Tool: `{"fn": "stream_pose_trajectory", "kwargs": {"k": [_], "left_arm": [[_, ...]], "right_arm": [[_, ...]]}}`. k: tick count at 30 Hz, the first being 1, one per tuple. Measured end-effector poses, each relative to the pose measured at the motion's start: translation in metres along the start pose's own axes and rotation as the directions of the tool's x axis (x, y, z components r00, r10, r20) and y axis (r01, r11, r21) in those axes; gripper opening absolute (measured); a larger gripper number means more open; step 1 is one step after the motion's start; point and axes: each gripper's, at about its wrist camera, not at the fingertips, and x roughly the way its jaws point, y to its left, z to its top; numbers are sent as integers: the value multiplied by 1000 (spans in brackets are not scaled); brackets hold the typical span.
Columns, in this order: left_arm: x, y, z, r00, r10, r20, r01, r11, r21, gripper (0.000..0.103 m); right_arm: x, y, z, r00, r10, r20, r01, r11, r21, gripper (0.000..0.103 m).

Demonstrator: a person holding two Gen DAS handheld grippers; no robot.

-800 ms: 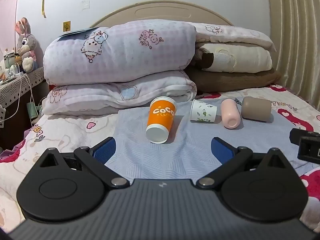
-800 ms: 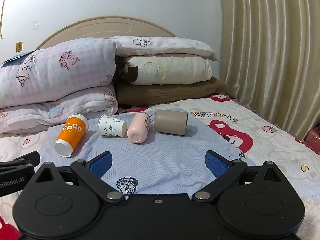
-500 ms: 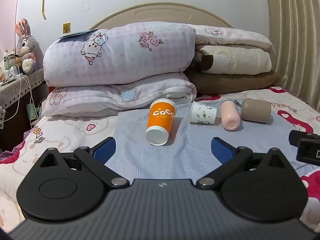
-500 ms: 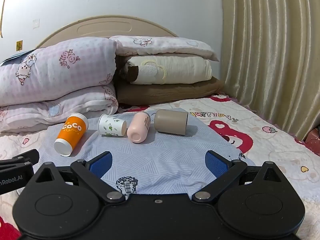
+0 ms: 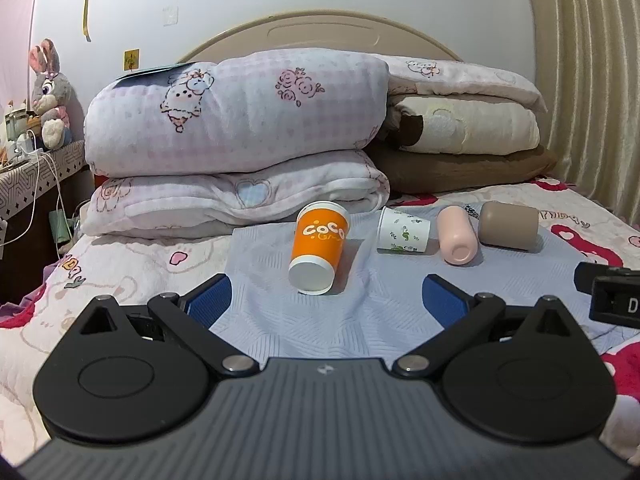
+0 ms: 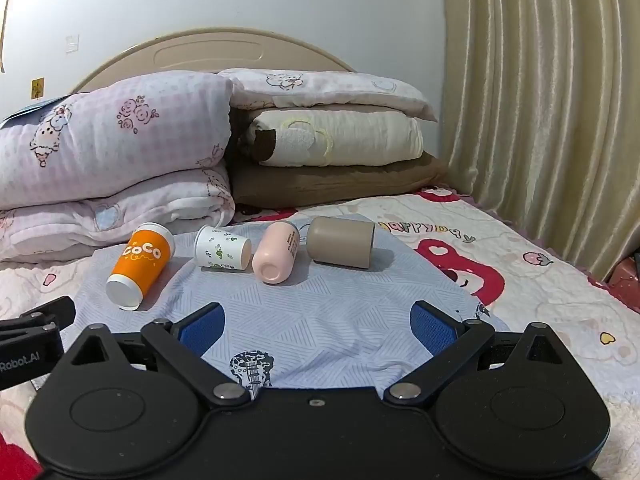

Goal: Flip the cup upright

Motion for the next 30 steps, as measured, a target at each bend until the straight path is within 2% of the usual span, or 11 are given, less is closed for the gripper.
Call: {"fn": "stream_pose_trajectory", "kwargs": {"k": [13,30], "left_arm": [[3,10,-3,1000,-25,-18,23,997,-77,103],[2,7,-4,1000,-25,-7,24,998,-62,103]], "right_arm": [[3,3,-4,1000,-1,-1,1,1000,-4,101],[2,0,-3,1000,-7,-8,7,1000,-10,101]]}}
